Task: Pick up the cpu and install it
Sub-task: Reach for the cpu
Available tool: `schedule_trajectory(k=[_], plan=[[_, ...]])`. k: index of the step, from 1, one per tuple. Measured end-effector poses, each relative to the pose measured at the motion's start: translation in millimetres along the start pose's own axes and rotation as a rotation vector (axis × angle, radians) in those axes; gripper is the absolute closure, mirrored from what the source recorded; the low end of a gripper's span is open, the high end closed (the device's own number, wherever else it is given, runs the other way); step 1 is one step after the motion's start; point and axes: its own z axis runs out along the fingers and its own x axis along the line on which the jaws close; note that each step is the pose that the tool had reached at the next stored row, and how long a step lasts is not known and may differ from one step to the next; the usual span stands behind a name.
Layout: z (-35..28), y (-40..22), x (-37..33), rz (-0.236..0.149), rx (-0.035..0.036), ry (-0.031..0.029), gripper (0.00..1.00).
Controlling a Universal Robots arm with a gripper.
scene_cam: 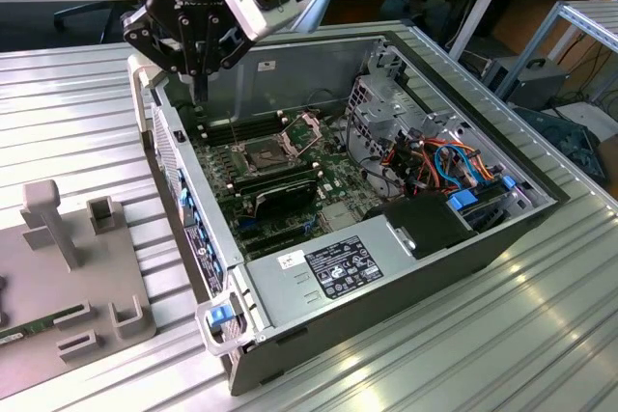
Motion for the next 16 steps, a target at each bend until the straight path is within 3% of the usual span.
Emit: schedule_trajectory(k=[16], plan=[[0.3, -3.0, 39.7, 0.000, -0.0001, -0.0001, 0.89]])
